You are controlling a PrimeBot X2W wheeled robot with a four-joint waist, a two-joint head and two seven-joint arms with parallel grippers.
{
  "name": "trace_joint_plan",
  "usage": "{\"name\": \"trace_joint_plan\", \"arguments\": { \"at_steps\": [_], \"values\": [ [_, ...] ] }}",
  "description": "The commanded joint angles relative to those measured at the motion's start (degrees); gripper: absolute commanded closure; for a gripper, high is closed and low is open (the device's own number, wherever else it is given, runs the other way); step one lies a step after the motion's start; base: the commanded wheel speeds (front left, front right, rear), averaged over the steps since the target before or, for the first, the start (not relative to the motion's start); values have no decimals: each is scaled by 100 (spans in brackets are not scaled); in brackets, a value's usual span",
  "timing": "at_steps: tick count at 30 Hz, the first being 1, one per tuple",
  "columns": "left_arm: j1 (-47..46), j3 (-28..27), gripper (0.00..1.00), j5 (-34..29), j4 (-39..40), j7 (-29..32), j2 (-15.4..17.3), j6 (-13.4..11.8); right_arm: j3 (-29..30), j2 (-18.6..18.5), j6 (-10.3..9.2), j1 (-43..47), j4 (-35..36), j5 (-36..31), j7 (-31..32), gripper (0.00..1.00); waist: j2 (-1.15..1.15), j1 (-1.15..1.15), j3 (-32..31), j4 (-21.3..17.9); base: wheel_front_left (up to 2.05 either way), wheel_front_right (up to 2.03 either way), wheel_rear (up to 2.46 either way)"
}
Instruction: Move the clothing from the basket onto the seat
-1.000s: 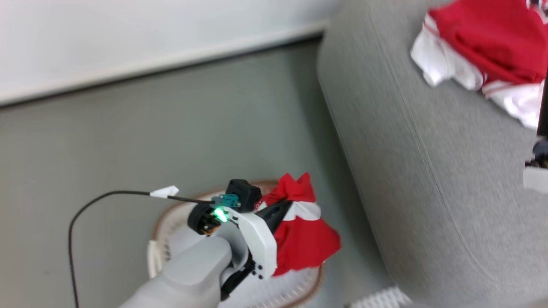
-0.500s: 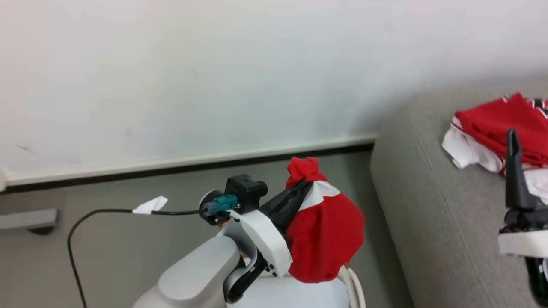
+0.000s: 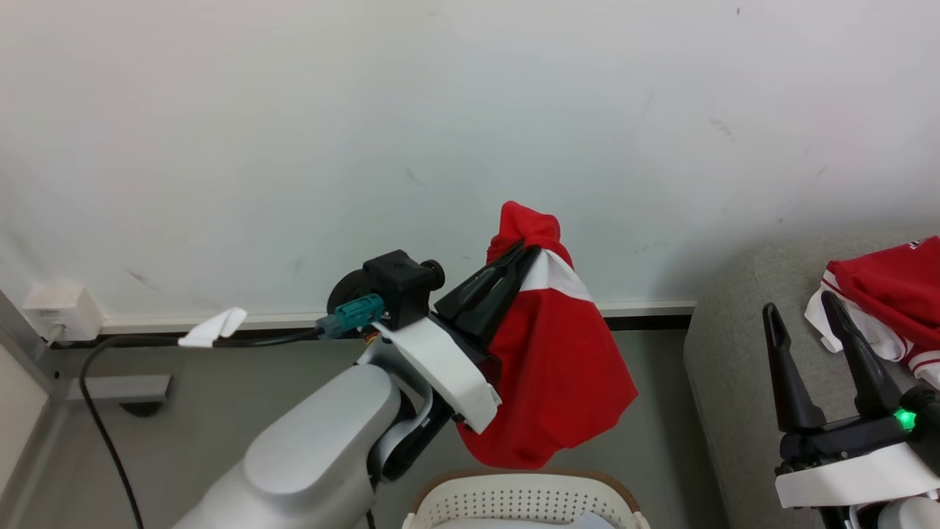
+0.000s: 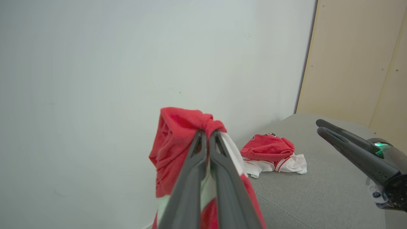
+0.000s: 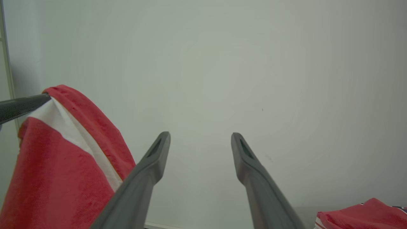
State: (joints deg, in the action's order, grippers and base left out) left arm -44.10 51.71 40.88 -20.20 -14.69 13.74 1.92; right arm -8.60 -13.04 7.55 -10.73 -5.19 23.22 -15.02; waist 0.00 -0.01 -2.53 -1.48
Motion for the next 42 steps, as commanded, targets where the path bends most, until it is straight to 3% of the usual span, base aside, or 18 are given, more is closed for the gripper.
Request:
{"name": "trace_joint_plan", "arguments": {
  "at_steps": [1,7,14,26,31,32,34,35,42],
  "values": [
    [-32,-13,100,14,65,26,58,-33,-102,-48,-13,59,31,63,-9,0,0,1,-12,5,0,0,0],
    [-52,23,100,-55,129,15,99,-11,-1028,-354,-13,-140,85,303,-9,0,0,1,-12,-28,0,0,0],
    [11,139,100,-76,85,3,-49,84,-2386,-696,-13,-935,-680,623,-9,0,0,1,-28,48,0,0,0],
    [103,715,100,-36,37,114,-504,374,-4379,-884,-13,-1903,-1771,1901,6,0,0,1,-197,682,0,0,0],
    [106,888,100,33,80,170,-606,445,-4713,-734,-13,-2144,-2206,2340,-8,0,0,1,-245,919,0,0,0],
    [95,904,100,51,95,171,-613,453,-4729,-700,-13,-2147,-2292,2396,-8,7,0,1,-252,956,0,0,0],
    [76,920,100,80,124,181,-614,451,-4704,-632,-13,-2154,-2435,2453,-9,76,0,1,-270,1029,0,0,0],
    [70,921,100,93,131,183,-610,454,-4686,-608,-13,-2139,-2498,2454,-10,100,0,1,-278,1067,0,0,0],
    [143,854,100,160,-8,177,-448,364,-3984,-470,-13,-1856,-2434,2229,-11,100,0,1,-292,1121,0,0,0]
  ]
}}
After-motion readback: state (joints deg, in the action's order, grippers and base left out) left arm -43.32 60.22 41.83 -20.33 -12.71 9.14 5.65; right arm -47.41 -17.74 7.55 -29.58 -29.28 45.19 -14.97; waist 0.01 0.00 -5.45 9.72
